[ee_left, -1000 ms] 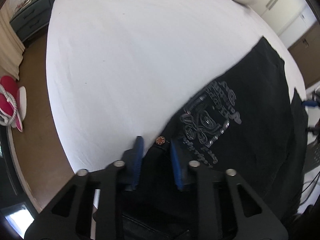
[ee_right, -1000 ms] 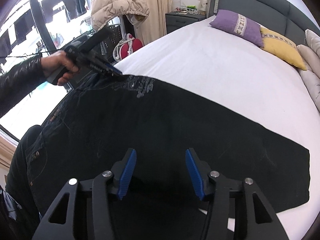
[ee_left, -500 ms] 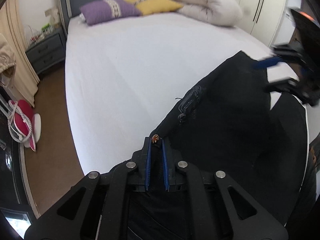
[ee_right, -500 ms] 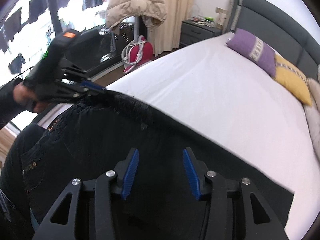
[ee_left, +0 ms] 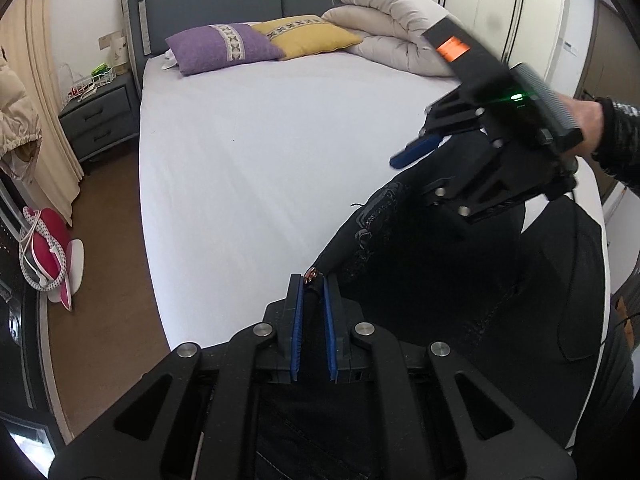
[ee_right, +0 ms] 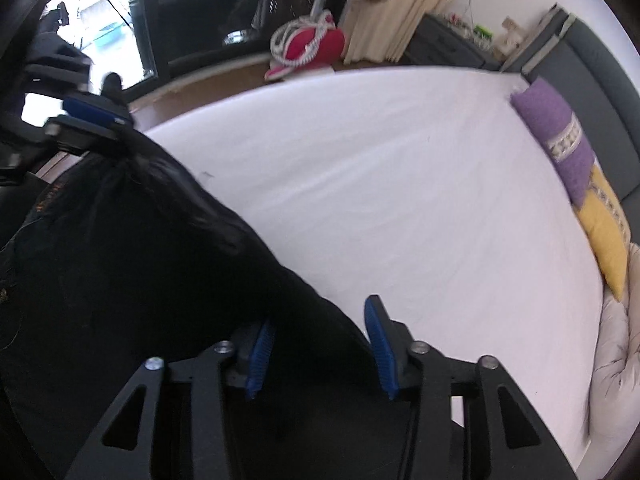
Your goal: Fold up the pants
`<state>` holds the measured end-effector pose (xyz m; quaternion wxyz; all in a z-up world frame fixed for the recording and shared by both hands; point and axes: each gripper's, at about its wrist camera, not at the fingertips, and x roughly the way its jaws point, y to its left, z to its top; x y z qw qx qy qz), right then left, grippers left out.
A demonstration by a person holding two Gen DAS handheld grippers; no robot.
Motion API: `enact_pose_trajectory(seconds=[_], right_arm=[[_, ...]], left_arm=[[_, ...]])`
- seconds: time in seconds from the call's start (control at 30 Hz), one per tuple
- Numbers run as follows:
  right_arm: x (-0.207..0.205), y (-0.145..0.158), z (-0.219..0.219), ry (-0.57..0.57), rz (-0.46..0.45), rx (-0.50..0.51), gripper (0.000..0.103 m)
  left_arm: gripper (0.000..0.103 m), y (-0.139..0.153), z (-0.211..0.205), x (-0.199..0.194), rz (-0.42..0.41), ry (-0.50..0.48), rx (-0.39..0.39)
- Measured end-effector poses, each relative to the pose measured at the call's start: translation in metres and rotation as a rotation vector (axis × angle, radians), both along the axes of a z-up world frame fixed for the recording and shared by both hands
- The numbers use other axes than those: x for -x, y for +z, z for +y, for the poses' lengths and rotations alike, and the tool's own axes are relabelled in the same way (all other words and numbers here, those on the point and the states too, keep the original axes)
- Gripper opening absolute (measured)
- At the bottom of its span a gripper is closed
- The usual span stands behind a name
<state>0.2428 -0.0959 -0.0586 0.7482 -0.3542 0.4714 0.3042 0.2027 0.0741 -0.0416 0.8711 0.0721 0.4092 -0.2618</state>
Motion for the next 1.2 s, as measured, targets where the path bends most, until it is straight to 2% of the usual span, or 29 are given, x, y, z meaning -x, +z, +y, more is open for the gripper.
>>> enact_pose_trajectory(seconds=[0.03, 0.07, 0.1, 0.37, 0.6, 0.7, 0.83, 0.97, 1.1, 1.2], right_arm=[[-0.003, -0.003, -0.001, -0.008, 0.012, 0.002, 0.027], [-0.005, -0.004, -0.003, -0.019, 0.016, -0.002, 0.015], [-0.006, -0.003, -0.005, -0.029, 0.021, -0.013, 0.01], [0.016, 0.015, -0.02, -0.138, 0.038, -0.205, 0.006], [0.062, 0.018, -0.007, -0.154, 0.101, -0.339, 0.006], [0.079, 0.021, -0.007, -0.147, 0.094, -0.351, 0.006], [0.126, 0.025, -0.01, -0.099, 0.05, -0.301, 0.006], [0.183, 0.022, -0.016, -0.056, -0.006, -0.206, 0.005], [0.248, 0.009, -0.003, 0.05, -0.135, 0.004, 0.005], [0.29, -0.004, 0.006, 0.133, -0.197, 0.15, 0.005]], left_arm=[[0.008, 0.0, 0.002, 0.001, 0.002, 0.004, 0.003], [0.008, 0.0, 0.003, 0.004, 0.002, 0.005, 0.007], [0.008, 0.001, 0.003, 0.006, 0.002, 0.006, 0.01], [0.008, 0.011, 0.008, 0.031, -0.007, 0.031, 0.059], [0.008, 0.019, 0.001, 0.071, 0.008, 0.025, 0.095], [0.008, 0.022, 0.001, 0.097, 0.019, 0.03, 0.117], [0.008, 0.023, 0.001, 0.145, 0.027, 0.008, 0.115], [0.008, 0.014, -0.003, 0.202, 0.055, -0.035, 0.083], [0.008, -0.003, -0.016, 0.258, 0.096, -0.087, 0.05], [0.008, -0.015, -0.024, 0.294, 0.124, -0.104, 0.034]])
